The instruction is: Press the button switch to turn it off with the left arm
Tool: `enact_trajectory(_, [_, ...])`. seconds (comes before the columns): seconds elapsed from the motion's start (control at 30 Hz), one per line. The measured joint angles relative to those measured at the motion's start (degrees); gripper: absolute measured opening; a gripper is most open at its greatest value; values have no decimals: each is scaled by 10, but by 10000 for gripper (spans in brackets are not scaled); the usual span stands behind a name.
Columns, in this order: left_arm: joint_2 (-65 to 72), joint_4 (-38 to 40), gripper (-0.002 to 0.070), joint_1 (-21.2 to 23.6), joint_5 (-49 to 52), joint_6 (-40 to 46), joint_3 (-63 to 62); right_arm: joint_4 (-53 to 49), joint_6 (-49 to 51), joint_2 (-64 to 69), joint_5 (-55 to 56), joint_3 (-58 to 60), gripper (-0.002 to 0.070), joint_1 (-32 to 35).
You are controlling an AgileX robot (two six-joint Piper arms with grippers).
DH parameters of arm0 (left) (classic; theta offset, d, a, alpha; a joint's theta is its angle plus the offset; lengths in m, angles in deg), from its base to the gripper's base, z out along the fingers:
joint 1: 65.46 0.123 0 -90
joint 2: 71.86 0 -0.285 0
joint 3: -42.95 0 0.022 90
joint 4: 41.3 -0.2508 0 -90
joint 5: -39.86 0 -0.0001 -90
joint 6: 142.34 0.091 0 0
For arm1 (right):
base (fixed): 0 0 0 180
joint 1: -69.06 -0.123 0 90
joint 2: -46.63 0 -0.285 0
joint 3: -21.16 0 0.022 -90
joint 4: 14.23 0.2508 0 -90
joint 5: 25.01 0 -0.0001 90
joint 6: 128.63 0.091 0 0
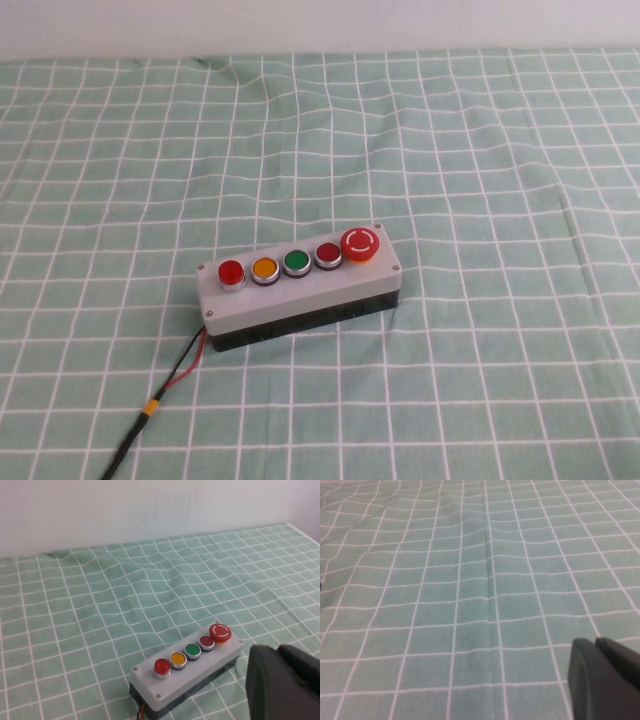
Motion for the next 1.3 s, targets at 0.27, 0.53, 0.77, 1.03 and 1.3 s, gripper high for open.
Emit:
enact_trajectory(0.27, [0, 0, -2, 0, 6, -2, 1, 0, 0, 0, 0, 0, -17, 0])
enact_trajectory(0.53, [0, -4, -2, 0, 8, -2, 1, 0, 0, 0, 0, 0, -17, 0])
enact_trajectory(0.77, [-13, -28, -2, 8, -40, -2, 54, 0, 0, 0, 0, 0, -17, 0])
enact_trajectory(1.03, [-137, -38, -2, 85, -149, -15, 224, 0, 0, 0, 0, 0, -17, 0])
enact_trajectory(1.3, [-260, -52, -2, 105, -353, -15, 442, 0, 0, 0, 0, 0, -17, 0])
